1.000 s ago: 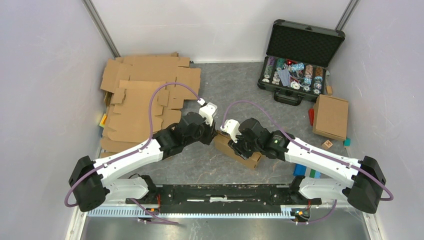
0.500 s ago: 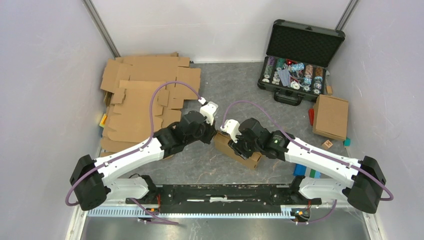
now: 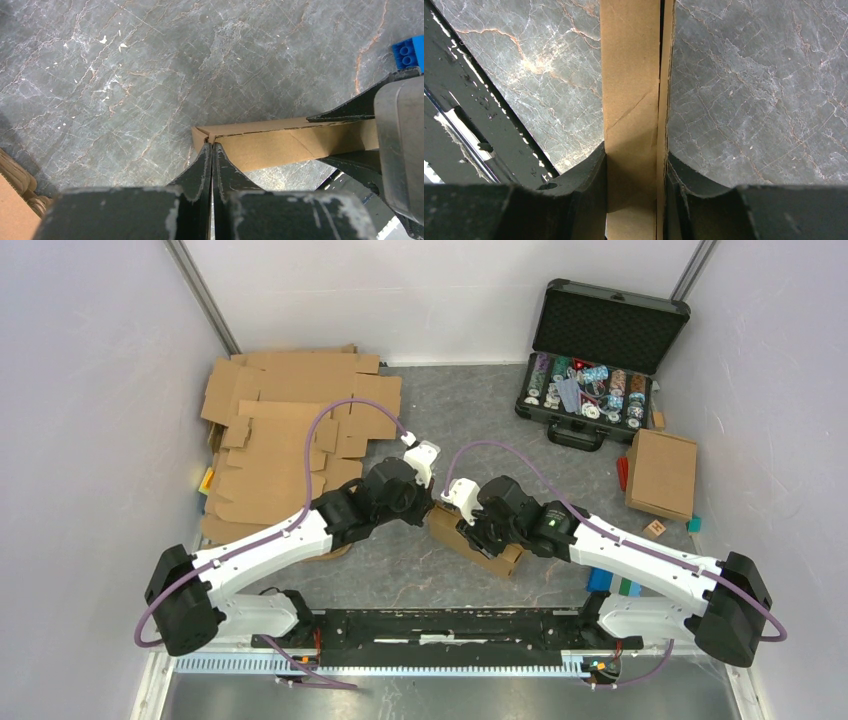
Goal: Fold the paper box
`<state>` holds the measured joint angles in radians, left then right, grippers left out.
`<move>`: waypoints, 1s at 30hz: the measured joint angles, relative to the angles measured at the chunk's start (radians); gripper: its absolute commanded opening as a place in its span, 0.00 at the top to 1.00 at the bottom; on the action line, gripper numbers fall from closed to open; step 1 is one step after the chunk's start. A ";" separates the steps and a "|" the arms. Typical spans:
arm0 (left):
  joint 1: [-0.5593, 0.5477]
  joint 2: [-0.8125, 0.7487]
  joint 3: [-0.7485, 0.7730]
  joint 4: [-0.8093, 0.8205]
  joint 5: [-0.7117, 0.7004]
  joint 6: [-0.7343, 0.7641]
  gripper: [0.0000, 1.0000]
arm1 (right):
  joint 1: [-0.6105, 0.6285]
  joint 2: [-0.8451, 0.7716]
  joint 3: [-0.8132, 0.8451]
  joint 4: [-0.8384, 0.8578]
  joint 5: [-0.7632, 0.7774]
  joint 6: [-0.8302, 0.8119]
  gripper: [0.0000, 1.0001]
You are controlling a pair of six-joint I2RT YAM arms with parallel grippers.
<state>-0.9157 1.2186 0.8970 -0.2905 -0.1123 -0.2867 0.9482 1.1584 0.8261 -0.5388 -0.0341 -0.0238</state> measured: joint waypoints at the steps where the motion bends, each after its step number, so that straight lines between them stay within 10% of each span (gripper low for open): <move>1: 0.000 0.000 0.000 -0.001 0.000 0.000 0.98 | 0.000 0.000 0.000 0.000 0.000 0.000 0.67; 18: -0.002 -0.029 -0.061 0.073 -0.008 -0.016 0.98 | 0.000 0.000 0.000 0.003 0.021 0.010 0.66; 30: -0.008 -0.089 -0.166 0.186 -0.026 -0.053 0.98 | 0.005 0.000 0.000 0.011 0.042 0.031 0.43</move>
<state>-0.9237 1.1294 0.7311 -0.1043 -0.1387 -0.3393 0.9527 1.1584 0.8257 -0.5282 0.0074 0.0074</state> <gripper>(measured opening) 0.029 0.472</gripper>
